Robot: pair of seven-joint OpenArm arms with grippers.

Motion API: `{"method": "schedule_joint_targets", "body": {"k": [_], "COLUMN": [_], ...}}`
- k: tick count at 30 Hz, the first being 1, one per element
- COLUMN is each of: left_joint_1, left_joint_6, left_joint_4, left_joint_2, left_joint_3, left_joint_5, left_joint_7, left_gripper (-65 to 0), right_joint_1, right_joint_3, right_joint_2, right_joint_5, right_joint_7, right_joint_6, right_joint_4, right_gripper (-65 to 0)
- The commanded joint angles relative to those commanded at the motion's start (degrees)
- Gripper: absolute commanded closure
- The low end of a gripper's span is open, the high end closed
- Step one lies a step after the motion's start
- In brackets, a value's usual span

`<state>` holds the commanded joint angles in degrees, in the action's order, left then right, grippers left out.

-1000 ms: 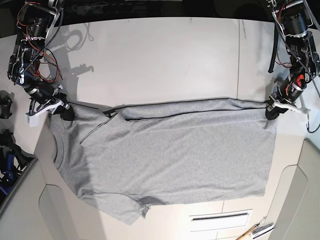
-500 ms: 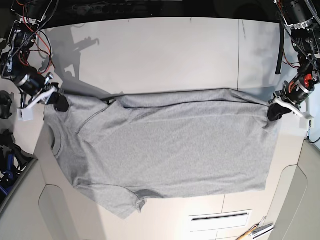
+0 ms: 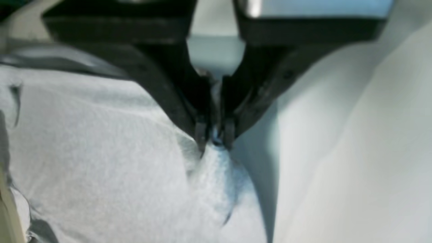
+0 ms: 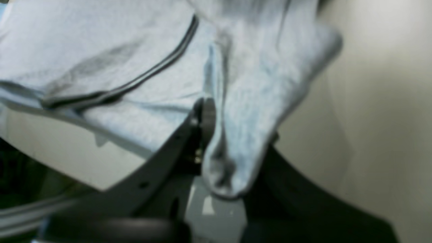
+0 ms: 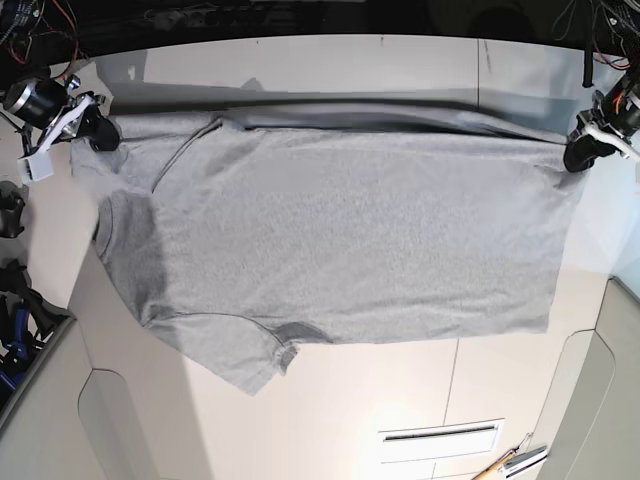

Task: Fold the T-shirt properly
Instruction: 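Release the edge and move both grippers to the shirt's hem corners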

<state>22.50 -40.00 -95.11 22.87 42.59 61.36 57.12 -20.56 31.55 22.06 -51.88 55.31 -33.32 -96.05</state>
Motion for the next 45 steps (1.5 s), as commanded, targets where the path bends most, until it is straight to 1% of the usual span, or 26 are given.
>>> {"method": "schedule_joint_targets", "body": {"k": [3,5,9,11,15,16,17,19,20,21,22,23,24,25,28,31,32,33,36,38,40,43,45], "left_joint_1": [2.7,4.2,6.6,6.9,7.0,7.0,7.0,7.0,7.1,7.0,7.0,7.0,7.0,7.0,6.8,6.7,6.7,6.7,6.0,4.8,3.1,0.9,-0.9], "left_joint_6": [0.0,0.0,0.0,0.0,0.0,0.0,0.0,0.0,0.0,0.0,0.0,0.0,0.0,0.0,0.0,0.0,0.0,0.0,0.0,0.0,0.0,0.0,0.0], "left_joint_4": [0.0,0.0,0.0,0.0,0.0,0.0,0.0,0.0,0.0,0.0,0.0,0.0,0.0,0.0,0.0,0.0,0.0,0.0,0.0,0.0,0.0,0.0,0.0], "left_joint_2": [0.0,-0.1,-0.2,-0.2,-0.3,-0.3,-0.3,-0.3,-0.3,-0.3,-0.3,-0.3,-0.3,-0.3,-0.3,-0.3,-0.3,-0.3,-0.1,0.0,0.2,0.8,1.6], "left_joint_3": [0.1,0.1,0.1,0.1,0.1,0.1,0.1,0.1,0.1,0.1,0.1,0.1,0.2,0.5,3.7,7.6,8.4,8.9,9.1,9.1,9.1,9.1,9.1], "left_joint_5": [1.0,1.4,4.9,5.4,5.3,5.3,5.3,5.3,5.3,5.3,5.4,5.4,5.4,5.7,9.2,11.3,11.3,11.3,11.0,10.6,10.4,10.4,9.8], "left_joint_7": [0.2,0.2,0.6,1.9,1.8,1.8,1.8,1.8,1.9,1.9,1.9,1.8,1.8,1.8,1.8,1.9,1.8,1.8,1.6,1.4,1.4,1.4,1.4], "left_gripper": [0.0,0.0,0.0,0.0,0.0,-1.1,-5.8,-17.4,-23.6,-27.9,-30.1,-30.2,-30.2,-30.2,-30.7,-38.9,-40.8,-40.9,-40.9,-40.9,-40.9,-40.9,-40.9], "right_joint_1": [-2.1,-3.0,-4.1,-4.3,-5.0,-5.0,-5.0,-5.0,-5.0,-5.0,-5.0,-5.0,-5.0,-4.8,-4.0,-1.9,-1.1,-0.3,2.7,4.9,6.8,10.6,14.0], "right_joint_3": [0.1,0.1,0.3,0.4,0.4,0.4,0.4,0.4,0.4,0.4,0.4,0.4,0.5,0.9,4.0,8.2,9.1,9.5,9.6,9.6,9.4,8.7,7.5], "right_joint_2": [0.0,0.0,0.0,0.0,0.0,0.0,0.0,0.0,0.0,0.0,0.0,0.0,0.0,0.0,0.0,0.3,0.7,1.3,3.0,3.9,4.7,4.9,4.9], "right_joint_5": [-1.8,-2.1,-2.1,-2.1,-1.9,-1.2,-0.8,-0.8,-0.8,-0.8,-0.8,-0.8,-0.4,-0.1,0.5,0.2,0.2,0.3,0.9,1.6,1.8,3.5,4.7], "right_joint_7": [0.9,0.9,1.2,2.2,1.7,1.7,1.7,1.7,1.7,1.7,1.7,1.4,1.0,0.7,-1.3,-1.5,-1.7,-2.0,-3.5,-4.5,-5.4,-6.7,-8.0], "right_joint_6": [-0.57,-0.55,-0.55,-0.55,-0.55,-0.52,-0.5,-0.35,-0.37,-0.37,-0.37,-0.37,-0.37,-0.35,-0.35,-0.33,-0.33,-0.31,-0.31,0.13,0.13,0.13,0.15], "right_joint_4": [0.0,0.0,0.0,0.0,0.0,0.0,0.0,0.0,0.0,0.0,0.0,0.0,0.0,0.0,0.0,0.0,0.0,0.0,0.0,0.0,0.2,1.4,4.0], "right_gripper": [0.0,0.0,0.0,0.0,0.0,0.0,0.0,0.0,-9.1,-18.3,-25.4,-30.1,-31.5,-31.5,-31.5,-31.5,-31.5,-31.5,-31.5,-31.5,-31.5,-31.5,-31.5]}}
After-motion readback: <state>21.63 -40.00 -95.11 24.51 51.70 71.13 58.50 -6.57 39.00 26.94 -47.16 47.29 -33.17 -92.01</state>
